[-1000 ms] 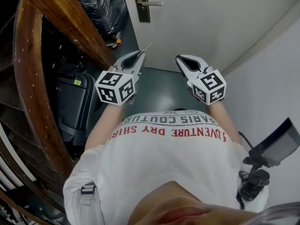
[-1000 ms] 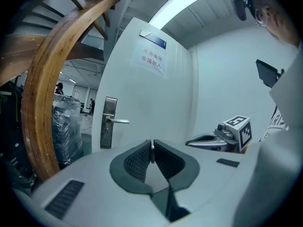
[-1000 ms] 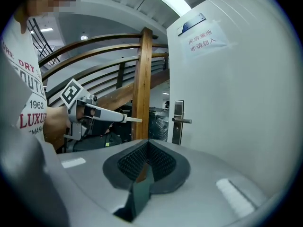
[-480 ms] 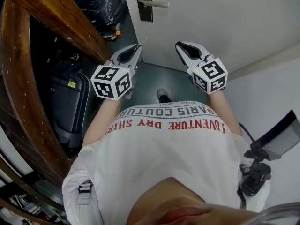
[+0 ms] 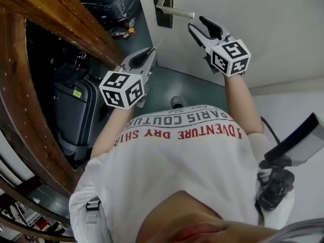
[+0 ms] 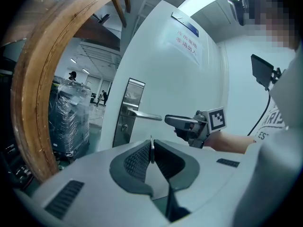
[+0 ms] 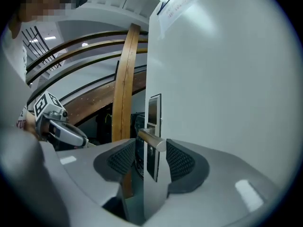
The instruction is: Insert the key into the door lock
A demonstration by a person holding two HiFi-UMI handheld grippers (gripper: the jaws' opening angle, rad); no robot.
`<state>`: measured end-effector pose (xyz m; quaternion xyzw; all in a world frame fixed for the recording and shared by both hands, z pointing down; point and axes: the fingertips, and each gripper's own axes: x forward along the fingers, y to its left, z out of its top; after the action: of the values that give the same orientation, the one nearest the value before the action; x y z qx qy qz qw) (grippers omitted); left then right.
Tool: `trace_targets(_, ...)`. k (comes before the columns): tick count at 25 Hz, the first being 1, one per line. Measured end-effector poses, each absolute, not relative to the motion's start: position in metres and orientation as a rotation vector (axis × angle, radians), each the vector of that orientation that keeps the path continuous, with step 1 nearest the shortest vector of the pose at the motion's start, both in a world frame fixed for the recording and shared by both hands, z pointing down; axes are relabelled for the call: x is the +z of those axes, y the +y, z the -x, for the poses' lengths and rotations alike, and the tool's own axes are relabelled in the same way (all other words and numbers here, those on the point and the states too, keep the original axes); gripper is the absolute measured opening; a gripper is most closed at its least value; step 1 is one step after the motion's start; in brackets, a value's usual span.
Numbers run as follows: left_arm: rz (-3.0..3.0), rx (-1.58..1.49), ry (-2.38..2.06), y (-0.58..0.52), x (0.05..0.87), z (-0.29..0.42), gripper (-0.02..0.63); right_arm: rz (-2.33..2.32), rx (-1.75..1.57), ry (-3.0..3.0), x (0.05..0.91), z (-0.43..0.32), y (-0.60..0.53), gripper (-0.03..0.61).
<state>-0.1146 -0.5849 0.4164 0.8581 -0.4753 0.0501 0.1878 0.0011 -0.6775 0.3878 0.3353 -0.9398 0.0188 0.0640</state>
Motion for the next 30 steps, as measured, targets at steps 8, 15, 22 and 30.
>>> trace_targets(8, -2.377, 0.107, -1.322, -0.589, 0.421, 0.124, 0.023, -1.045, 0.006, -2.782, 0.387, 0.010, -0.696, 0.169)
trace_targets(15, -2.289, -0.021, -1.268, -0.601, 0.426, 0.120, 0.023, -1.047, -0.004, -2.775, 0.386, 0.007, -0.699, 0.135)
trace_targets(22, -2.037, -0.408, -1.169, -0.640, 0.425, 0.121, 0.023, -1.036, 0.005, -2.773, 0.387, 0.007, -0.700, 0.135)
trace_targets(30, -1.685, -0.757, -1.092, -0.682, 0.453, 0.127, 0.023, -1.032, 0.009, -2.776, 0.387, 0.009, -0.696, 0.135)
